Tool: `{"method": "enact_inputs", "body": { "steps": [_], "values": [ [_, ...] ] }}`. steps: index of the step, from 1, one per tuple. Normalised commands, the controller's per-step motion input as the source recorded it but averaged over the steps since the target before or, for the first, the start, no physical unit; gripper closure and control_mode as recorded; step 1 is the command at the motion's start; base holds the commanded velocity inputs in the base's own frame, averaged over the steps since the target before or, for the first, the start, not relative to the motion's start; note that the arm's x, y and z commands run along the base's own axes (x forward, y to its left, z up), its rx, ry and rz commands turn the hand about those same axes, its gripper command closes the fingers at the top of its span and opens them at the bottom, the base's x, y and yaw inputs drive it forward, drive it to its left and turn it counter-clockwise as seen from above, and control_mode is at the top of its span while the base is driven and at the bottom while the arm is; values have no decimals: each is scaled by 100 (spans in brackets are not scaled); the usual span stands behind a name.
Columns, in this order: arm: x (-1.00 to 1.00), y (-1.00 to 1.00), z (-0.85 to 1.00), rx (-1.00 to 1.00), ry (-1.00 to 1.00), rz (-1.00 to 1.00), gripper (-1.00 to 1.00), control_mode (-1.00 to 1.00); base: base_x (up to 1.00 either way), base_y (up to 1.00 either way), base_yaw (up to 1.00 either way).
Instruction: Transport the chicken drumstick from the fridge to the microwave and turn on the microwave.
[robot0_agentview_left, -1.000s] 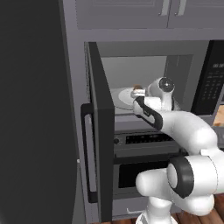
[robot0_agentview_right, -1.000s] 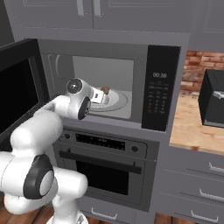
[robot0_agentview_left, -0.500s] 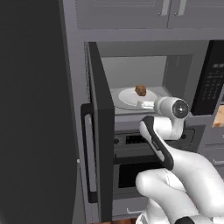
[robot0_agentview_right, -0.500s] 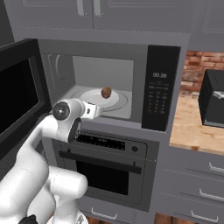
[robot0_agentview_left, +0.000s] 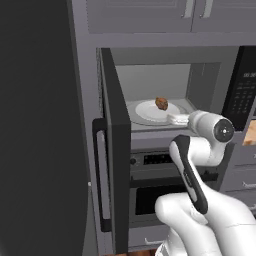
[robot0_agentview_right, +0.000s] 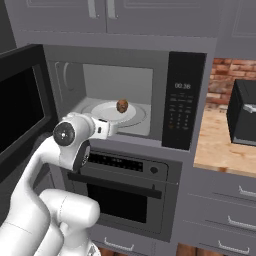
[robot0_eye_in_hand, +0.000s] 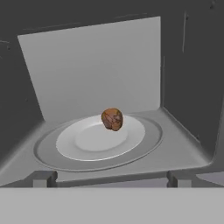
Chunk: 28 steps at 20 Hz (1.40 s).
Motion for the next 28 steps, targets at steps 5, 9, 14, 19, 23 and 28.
{"method": "enact_inputs", "body": {
  "steps": [5,9,14,19,23,28],
  "values": [
    [-36,-14,30,0,1,0,-100,-100,0,0,0],
    [-48,-1,29,0,1,0,-100,-100,0,0,0],
    [-57,0,10,0,0,7,-100,-100,0,0,0],
    [-72,0,2,0,-3,5,-100,-100,0,0,0],
    [-60,0,16,0,-1,0,-100,-100,0,0,0],
    [-53,10,9,-4,0,1,-100,-100,0,0,0]
  ]
}}
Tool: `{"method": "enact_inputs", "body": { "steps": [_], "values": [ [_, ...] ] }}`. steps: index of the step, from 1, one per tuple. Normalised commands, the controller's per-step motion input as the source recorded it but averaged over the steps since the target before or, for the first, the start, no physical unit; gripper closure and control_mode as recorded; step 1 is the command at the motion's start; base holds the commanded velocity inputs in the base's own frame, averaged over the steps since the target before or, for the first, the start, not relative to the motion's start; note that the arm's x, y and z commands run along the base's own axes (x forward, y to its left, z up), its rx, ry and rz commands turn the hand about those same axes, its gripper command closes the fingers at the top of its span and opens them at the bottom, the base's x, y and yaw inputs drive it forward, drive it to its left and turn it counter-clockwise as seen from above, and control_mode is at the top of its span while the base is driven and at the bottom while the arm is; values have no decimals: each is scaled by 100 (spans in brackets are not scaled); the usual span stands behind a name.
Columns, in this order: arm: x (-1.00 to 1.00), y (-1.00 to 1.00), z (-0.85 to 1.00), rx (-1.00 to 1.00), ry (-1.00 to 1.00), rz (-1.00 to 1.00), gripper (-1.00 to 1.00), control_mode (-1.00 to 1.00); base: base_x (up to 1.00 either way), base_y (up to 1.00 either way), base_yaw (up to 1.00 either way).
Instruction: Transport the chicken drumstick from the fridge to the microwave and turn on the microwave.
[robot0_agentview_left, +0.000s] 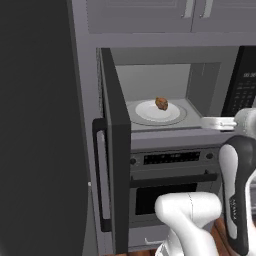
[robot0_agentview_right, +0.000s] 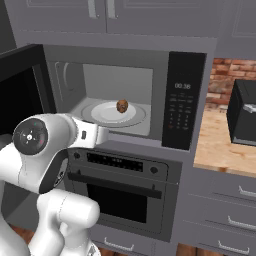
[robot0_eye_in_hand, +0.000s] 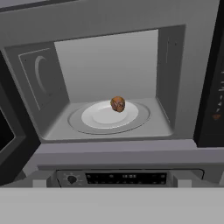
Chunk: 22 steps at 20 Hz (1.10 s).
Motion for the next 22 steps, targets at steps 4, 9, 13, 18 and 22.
{"method": "enact_inputs", "body": {
  "steps": [4,9,13,18,22],
  "values": [
    [-54,13,0,-4,-3,0,-100,-100,0,0,0],
    [-59,5,1,-1,-6,0,-100,-100,0,0,0],
    [-56,10,0,-2,-7,1,-100,-100,0,0,0],
    [-55,22,0,-2,-14,2,-100,-100,0,0,0],
    [-32,22,0,-1,-10,0,-100,-100,0,0,0]
  ]
}}
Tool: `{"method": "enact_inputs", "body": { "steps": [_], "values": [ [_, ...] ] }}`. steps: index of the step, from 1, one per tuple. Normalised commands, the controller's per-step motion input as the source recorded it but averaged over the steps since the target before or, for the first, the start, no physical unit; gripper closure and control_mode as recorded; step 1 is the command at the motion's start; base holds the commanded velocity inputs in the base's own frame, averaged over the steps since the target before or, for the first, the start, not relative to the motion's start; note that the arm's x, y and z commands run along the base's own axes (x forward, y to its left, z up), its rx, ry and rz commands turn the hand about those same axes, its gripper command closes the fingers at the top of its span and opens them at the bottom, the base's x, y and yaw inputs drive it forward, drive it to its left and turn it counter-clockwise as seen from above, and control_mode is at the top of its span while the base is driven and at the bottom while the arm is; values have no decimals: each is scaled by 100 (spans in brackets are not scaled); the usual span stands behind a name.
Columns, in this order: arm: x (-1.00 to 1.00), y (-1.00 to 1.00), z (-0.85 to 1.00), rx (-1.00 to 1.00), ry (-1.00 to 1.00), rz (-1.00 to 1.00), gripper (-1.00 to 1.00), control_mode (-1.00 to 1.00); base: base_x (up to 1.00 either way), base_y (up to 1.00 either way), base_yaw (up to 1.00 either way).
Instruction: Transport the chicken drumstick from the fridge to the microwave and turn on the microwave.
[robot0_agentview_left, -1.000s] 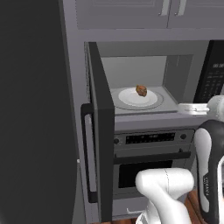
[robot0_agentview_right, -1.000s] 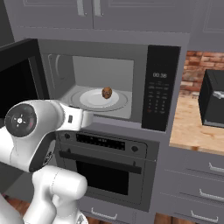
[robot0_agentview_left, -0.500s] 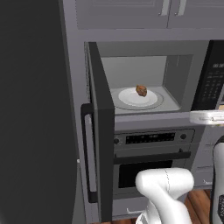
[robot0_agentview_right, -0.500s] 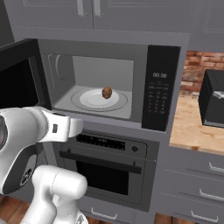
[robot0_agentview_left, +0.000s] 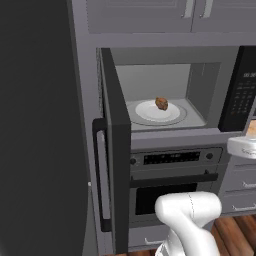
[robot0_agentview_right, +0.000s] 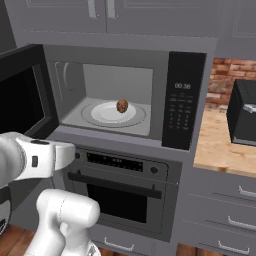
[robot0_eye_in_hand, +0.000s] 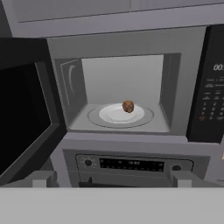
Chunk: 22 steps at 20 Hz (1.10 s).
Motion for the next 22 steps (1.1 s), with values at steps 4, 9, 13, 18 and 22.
{"method": "enact_inputs", "body": {
  "steps": [4,9,13,18,22],
  "values": [
    [-1,4,0,0,0,1,-100,-100,0,0,0],
    [-14,7,-1,0,0,0,-100,-100,0,0,0],
    [-34,19,0,0,0,3,-100,-100,0,0,0],
    [-36,26,0,0,0,5,-100,-100,0,0,0],
    [-46,32,0,-2,-2,5,-100,-100,0,0,0]
  ]
}}
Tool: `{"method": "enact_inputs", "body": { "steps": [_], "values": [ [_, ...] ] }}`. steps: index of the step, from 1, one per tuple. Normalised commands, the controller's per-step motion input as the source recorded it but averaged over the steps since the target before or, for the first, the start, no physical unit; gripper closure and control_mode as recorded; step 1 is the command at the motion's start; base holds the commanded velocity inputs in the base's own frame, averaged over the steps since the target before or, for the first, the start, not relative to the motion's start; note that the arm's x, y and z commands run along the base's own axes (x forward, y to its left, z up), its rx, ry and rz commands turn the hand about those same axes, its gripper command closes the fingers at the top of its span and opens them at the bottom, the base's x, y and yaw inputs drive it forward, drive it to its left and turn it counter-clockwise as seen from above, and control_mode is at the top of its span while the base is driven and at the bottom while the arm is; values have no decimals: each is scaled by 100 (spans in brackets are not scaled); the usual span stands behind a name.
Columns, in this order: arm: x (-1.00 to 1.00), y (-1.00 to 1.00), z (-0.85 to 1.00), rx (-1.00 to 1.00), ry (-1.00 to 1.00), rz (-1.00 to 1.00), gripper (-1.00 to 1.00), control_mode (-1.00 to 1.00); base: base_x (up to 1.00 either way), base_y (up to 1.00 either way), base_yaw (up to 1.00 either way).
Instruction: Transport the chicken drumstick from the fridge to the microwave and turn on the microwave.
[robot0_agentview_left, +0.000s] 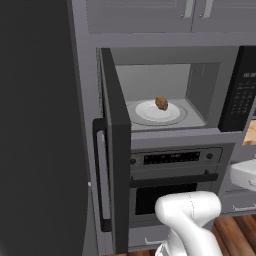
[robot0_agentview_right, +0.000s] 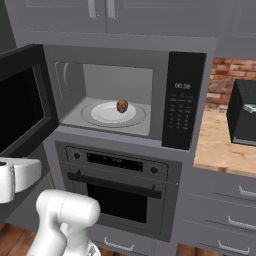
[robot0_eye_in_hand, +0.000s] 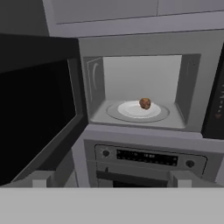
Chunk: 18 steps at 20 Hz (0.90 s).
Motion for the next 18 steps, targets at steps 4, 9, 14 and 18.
{"method": "enact_inputs", "body": {
  "steps": [4,9,14,18],
  "values": [
    [-39,34,0,-2,-1,4,-100,-100,0,0,0],
    [-5,25,-5,-1,0,5,-100,-100,0,0,0],
    [-6,9,-9,-3,0,1,-100,-100,0,0,0],
    [-31,28,-13,-5,0,0,-100,-100,0,0,0]
  ]
}}
